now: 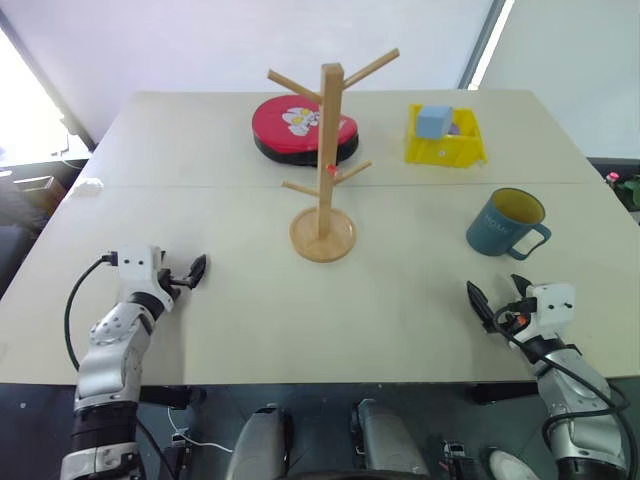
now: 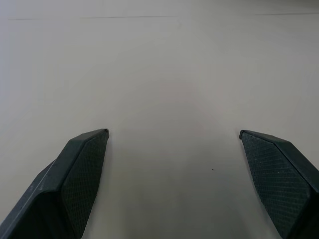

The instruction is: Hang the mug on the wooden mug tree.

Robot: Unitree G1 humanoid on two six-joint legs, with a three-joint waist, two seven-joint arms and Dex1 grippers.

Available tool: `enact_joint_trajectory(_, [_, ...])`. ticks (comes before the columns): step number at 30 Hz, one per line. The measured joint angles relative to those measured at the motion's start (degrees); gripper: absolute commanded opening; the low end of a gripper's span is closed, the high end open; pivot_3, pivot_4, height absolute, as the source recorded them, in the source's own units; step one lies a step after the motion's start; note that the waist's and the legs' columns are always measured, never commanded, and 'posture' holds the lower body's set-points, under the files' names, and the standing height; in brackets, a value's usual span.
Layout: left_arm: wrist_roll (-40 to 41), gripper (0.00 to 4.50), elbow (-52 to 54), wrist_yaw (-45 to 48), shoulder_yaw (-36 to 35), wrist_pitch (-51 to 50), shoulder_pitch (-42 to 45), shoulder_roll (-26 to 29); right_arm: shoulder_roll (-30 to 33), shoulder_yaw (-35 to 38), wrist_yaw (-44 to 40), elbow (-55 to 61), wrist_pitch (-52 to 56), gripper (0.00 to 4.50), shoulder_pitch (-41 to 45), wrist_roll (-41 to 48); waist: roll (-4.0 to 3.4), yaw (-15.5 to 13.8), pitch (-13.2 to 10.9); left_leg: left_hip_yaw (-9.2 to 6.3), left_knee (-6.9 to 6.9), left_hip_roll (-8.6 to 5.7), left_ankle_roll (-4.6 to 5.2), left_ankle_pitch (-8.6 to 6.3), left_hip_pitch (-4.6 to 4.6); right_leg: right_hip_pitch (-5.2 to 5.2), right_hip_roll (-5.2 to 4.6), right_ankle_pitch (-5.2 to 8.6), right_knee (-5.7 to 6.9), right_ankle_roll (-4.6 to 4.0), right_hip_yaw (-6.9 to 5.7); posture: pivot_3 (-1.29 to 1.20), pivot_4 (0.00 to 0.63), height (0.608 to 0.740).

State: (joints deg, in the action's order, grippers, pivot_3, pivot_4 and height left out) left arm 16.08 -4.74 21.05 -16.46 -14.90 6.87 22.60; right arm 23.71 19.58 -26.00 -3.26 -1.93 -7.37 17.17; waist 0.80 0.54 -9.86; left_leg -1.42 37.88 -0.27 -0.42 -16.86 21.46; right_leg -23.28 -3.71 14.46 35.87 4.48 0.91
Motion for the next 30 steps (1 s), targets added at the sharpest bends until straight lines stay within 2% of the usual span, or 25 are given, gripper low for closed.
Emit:
enact_joint_trajectory(11, [-0.6,4.5,2.7,0.3,0.9,0.1,-2.0,-0.4,-0.2,0.1,0.4,1.5,0.0,4.47,-1.9,0.0,-0.01,-0.1,0.1,-0.01,-0.25,0.01,-0.01,-0.01,0.02,0.0,-0.02,0.0,-0.3,-0.01,0.0,0.0,0.15,0.735])
enact_joint_trajectory(16, [1.1,4.5,7.4,4.6,4.1,-1.5,-3.9,-0.5,-0.2,0.2,0.9,3.1,0.3,4.47,-3.2,0.1,0.0,-0.4,0.2,0.01,-0.64,0.01,-0.01,0.0,0.03,-0.06,-0.03,0.0,-0.57,-0.01,-0.01,0.0,0.15,0.735])
enact_joint_trajectory(21, [6.1,4.5,16.8,15.4,13.9,-5.8,-4.5,0.0,-1.5,0.5,2.5,3.3,0.4,4.47,-2.7,0.1,0.0,-0.1,0.2,0.02,-0.67,0.01,-0.01,-0.01,0.05,-0.06,-0.05,0.0,-0.65,-0.02,0.0,0.0,0.15,0.735])
enact_joint_trajectory(24, [7.3,4.5,20.2,18.5,18.2,-7.3,-3.7,-0.1,-2.4,0.7,3.8,3.6,0.4,4.47,-2.4,0.2,-0.02,0.0,0.2,0.03,-0.69,0.01,-0.01,-0.01,0.03,-0.07,-0.05,0.0,-0.64,-0.02,-0.01,0.0,0.15,0.735])
enact_joint_trajectory(30, [8.1,4.5,24.5,25.3,29.2,-9.8,2.0,0.0,-3.4,3.5,10.2,3.0,0.4,4.47,0.4,-0.1,-0.22,0.0,0.2,0.07,-0.67,-0.03,0.0,0.01,0.04,-0.06,-0.01,0.0,-0.64,-0.02,-0.01,0.0,0.15,0.735])
